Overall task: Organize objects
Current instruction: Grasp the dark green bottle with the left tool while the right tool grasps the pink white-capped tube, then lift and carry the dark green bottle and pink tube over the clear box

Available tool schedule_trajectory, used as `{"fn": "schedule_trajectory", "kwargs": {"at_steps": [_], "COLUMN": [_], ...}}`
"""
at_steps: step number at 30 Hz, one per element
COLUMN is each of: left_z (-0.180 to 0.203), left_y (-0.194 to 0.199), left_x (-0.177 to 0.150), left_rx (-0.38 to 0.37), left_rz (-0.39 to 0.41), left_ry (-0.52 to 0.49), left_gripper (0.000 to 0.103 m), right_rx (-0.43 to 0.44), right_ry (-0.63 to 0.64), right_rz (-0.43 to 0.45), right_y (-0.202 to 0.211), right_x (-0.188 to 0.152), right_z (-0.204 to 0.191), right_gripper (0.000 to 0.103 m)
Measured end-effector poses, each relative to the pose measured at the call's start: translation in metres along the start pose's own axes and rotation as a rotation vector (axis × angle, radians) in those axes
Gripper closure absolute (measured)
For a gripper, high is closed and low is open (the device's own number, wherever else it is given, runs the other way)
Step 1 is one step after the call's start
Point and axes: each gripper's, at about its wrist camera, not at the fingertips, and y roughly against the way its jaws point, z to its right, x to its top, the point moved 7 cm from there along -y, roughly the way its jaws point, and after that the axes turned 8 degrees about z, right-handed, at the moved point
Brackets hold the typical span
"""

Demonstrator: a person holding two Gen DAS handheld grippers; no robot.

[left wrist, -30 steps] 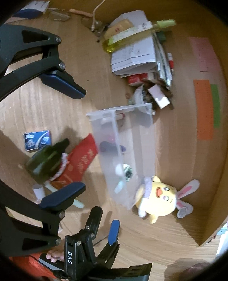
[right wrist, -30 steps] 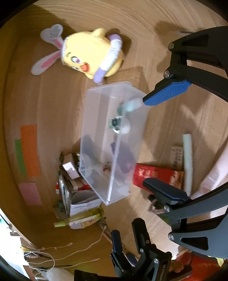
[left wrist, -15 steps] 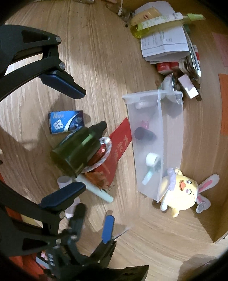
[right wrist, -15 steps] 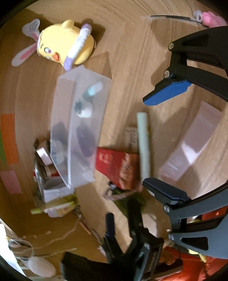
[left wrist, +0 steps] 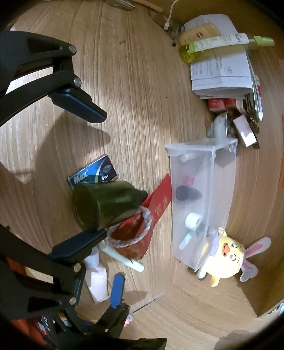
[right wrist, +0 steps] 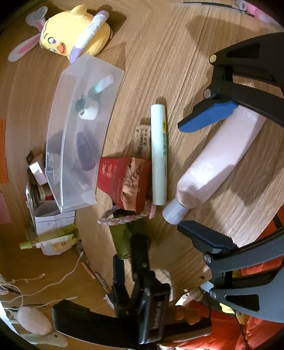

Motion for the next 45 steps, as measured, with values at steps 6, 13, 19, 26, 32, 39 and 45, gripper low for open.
{"fn": "schedule_trajectory", "kwargs": {"at_steps": [6, 13, 19, 26, 32, 39, 45], "left_z": [0.003, 0.002, -0.002, -0.009, -0.012, -0.01, -0.006], "left_y": [-0.007, -0.018, -0.018, -0.011, 0.001, 0.016, 0.028], "left_x": [0.004, 0.006, 0.009, 0.014, 0.019, 0.029, 0.041], "left_rx": [0.001, 0.002, 0.002, 0.013, 0.033, 0.045, 0.055], "left_rz": [0.012, -0.002, 0.019, 0.051, 0.084, 0.132, 0.178], "left_ry": [-0.01, 0.0, 0.028, 0.05, 0.051, 0.041, 0.031], "left_gripper": [0.019, 0.042, 0.049, 0.062, 0.062, 0.062, 0.062], "right_rx": [0.013, 0.021, 0.037, 0.033, 0.036, 0.036, 0.02], "right_ry": [0.05, 0.096, 0.09, 0.055, 0.017, -0.005, -0.021], "right_rz": [-0.004, 0.0, 0.002, 0.008, 0.03, 0.078, 0.124], "right_y": [-0.005, -0.009, -0.01, -0.009, -0.001, 0.016, 0.028], "right_x": [0.0, 0.001, 0.003, 0.004, 0.008, 0.019, 0.033], "right_z": [-0.011, -0.02, -0.022, -0.018, -0.011, -0.003, 0.005], "right_gripper": [0.045, 0.063, 0.081, 0.081, 0.082, 0.082, 0.082]}}
